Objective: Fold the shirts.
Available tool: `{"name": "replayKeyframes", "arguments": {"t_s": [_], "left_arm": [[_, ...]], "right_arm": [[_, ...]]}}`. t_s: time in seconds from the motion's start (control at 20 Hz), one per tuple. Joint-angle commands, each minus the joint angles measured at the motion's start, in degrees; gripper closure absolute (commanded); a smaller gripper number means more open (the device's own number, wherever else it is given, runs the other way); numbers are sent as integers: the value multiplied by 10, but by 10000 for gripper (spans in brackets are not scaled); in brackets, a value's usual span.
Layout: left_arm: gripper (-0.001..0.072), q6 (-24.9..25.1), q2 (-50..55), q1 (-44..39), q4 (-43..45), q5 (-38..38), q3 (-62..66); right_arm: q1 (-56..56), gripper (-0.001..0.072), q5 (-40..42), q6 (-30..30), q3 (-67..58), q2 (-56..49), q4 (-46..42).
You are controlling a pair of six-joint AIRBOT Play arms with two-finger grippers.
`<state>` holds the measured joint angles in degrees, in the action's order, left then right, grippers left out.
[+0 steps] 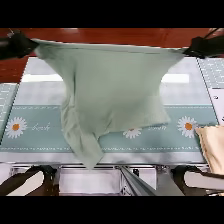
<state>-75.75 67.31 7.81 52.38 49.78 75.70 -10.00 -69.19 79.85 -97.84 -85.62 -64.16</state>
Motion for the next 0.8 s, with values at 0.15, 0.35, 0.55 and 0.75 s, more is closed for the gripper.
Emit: {"name": "replayKeyframes", "arguments": {"t_s": [0.15,0.35,0.55,0.75], "left_arm": [[681,0,189,-43,-80,-93,35],[665,1,227,-45,-124,-57,35],[5,1,225,-2,-123,116,49],[8,-9,196,65,-51,333,31]], "right_arm": [[0,687,68,40,-158,-252,152],[-4,465,48,37,-158,-302,228],[-53,86,-54,36,-158,-280,213],[-116,86,-271,10,-131,-219,-9]]}}
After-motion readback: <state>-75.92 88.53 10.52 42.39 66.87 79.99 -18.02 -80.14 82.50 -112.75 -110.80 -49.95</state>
